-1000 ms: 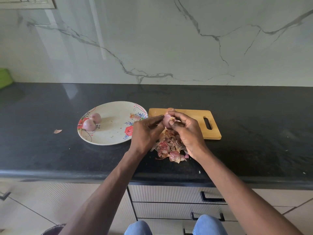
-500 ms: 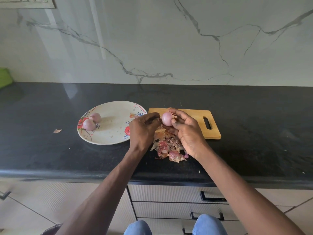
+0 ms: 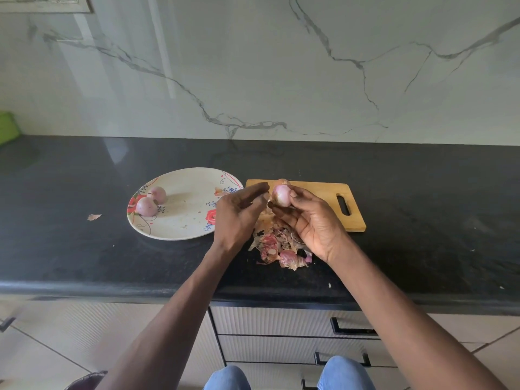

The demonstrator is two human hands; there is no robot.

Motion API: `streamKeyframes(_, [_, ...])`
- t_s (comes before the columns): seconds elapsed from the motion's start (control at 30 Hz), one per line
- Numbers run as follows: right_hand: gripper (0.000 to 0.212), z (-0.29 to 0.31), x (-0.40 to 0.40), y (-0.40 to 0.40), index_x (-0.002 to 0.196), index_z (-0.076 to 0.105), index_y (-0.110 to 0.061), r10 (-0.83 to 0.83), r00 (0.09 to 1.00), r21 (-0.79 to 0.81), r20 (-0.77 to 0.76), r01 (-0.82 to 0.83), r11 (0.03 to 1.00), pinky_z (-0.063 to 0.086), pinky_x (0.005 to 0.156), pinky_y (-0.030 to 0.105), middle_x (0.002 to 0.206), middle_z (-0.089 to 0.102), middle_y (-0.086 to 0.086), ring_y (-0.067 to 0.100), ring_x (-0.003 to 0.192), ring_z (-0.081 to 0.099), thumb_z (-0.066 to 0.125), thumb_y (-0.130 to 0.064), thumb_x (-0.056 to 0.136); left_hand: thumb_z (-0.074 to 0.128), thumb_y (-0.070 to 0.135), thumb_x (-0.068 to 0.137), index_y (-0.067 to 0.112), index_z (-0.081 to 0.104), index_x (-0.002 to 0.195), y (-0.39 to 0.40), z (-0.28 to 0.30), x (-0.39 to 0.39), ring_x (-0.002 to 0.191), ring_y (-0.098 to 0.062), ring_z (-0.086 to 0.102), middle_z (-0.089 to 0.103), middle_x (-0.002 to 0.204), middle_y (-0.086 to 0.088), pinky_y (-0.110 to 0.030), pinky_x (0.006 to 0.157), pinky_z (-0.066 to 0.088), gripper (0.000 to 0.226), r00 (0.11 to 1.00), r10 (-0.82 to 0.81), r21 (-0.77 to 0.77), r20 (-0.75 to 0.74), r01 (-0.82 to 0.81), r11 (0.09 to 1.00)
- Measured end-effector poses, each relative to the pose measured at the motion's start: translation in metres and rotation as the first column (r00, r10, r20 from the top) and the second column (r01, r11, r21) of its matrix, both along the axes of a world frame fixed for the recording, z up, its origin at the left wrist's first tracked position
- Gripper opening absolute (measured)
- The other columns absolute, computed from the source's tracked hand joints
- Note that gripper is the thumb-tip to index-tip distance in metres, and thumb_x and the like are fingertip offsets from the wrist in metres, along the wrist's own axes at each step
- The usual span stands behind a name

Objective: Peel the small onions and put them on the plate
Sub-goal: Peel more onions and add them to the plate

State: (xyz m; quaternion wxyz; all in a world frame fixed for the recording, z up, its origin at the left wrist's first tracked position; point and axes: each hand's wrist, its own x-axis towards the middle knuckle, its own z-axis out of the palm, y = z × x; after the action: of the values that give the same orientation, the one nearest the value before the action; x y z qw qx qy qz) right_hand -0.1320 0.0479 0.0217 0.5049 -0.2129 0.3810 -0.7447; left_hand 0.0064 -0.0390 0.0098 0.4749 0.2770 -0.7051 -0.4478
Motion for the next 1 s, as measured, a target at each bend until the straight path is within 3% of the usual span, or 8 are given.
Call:
streamKeyframes(0.07, [0.029,0.0,0.001,0.0,0.123,0.063,0.001,-0.007,0.998,0.008,-0.068,0.007,1.0,0.061,0.083,0.033,0.113,0.071,0.022,0.029,0.099,0.071,0.057,0.001,0.095,0.071,0.012,0.092,0.013,0.076,0.117,0.006,0.002,0.002,0.102,-0.01,0.073,0.077,0.108,0.001,-0.031,0.088,0.059,0.025,0.996,-0.084,-0.055,0.014,0.084,0.995])
streamKeyframes(0.23, [0.029,-0.002,0.005,-0.002,0.115,0.069,-0.006,-0.064,0.969,0.001,-0.238,0.066,0.998,0.058,0.089,0.032,0.109,0.074,0.017,0.028,0.103,0.071,0.068,-0.002,0.086,0.072,0.007,0.091,0.016,0.074,0.114,0.009,0.004,0.002,0.096,-0.006,0.074,0.076,0.104,0.003,-0.023,0.083,0.059,0.025,0.996,-0.086,-0.068,-0.015,0.085,0.994])
streamKeyframes(0.37, [0.03,-0.006,0.005,-0.002,0.105,0.075,-0.017,-0.089,0.94,0.01,-0.33,0.097,0.995,0.053,0.1,0.043,0.108,0.075,0.015,0.033,0.11,0.069,0.076,-0.017,0.075,0.073,0.01,0.091,0.006,0.074,0.117,0.006,0.002,0.003,0.096,-0.007,0.074,0.077,0.106,-0.001,-0.027,0.085,0.06,0.026,0.998,-0.065,-0.066,0.021,0.067,0.996])
streamKeyframes(0.47, [0.025,-0.01,0.005,-0.002,0.101,0.078,-0.025,-0.116,0.889,0.018,-0.443,0.138,0.99,0.05,0.105,0.051,0.107,0.076,0.011,0.03,0.111,0.069,0.08,-0.024,0.076,0.073,0.01,0.091,0.009,0.075,0.115,0.008,0.003,0.003,0.092,-0.003,0.074,0.076,0.1,0.008,-0.02,0.08,0.058,0.024,0.998,-0.052,-0.103,0.037,0.055,0.993])
streamKeyframes(0.57, [0.021,-0.012,0.005,-0.003,0.105,0.076,-0.026,-0.134,0.84,0.022,-0.526,0.171,0.985,0.051,0.104,0.048,0.107,0.077,0.005,0.023,0.109,0.07,0.076,-0.017,0.086,0.073,0.012,0.091,0.011,0.076,0.114,0.009,0.002,0.003,0.091,0.001,0.073,0.075,0.099,0.01,-0.015,0.078,0.056,0.023,0.997,-0.04,-0.161,0.061,0.049,0.986])
streamKeyframes(0.67, [0.027,-0.013,0.006,-0.003,0.117,0.071,-0.022,-0.136,0.781,0.018,-0.61,0.185,0.983,0.053,0.099,0.036,0.109,0.076,0.001,0.015,0.108,0.07,0.072,-0.012,0.091,0.073,0.016,0.091,0.01,0.075,0.116,0.008,0.0,0.002,0.093,0.003,0.071,0.075,0.103,0.006,-0.014,0.08,0.055,0.025,0.997,0.002,-0.182,0.075,0.012,0.983])
streamKeyframes(0.83, [0.031,-0.015,0.005,-0.004,0.122,0.068,-0.014,-0.135,0.773,0.004,-0.62,0.176,0.984,0.054,0.095,0.03,0.112,0.075,0.003,0.014,0.108,0.07,0.069,-0.007,0.093,0.074,0.017,0.091,0.012,0.077,0.112,0.007,-0.001,0.001,0.087,0.002,0.072,0.077,0.097,0.006,-0.016,0.077,0.056,0.022,0.996,0.048,-0.148,0.074,-0.036,0.988])
streamKeyframes(1.0, [0.03,-0.018,0.005,-0.007,0.123,0.068,-0.012,-0.13,0.824,0.006,-0.551,0.16,0.987,0.053,0.101,0.037,0.113,0.075,0.006,0.019,0.112,0.069,0.066,-0.005,0.094,0.073,0.013,0.091,0.012,0.078,0.111,0.008,-0.001,-0.003,0.084,0.008,0.07,0.075,0.094,0.009,-0.013,0.079,0.055,0.02,0.991,0.101,-0.138,0.085,-0.089,0.986])
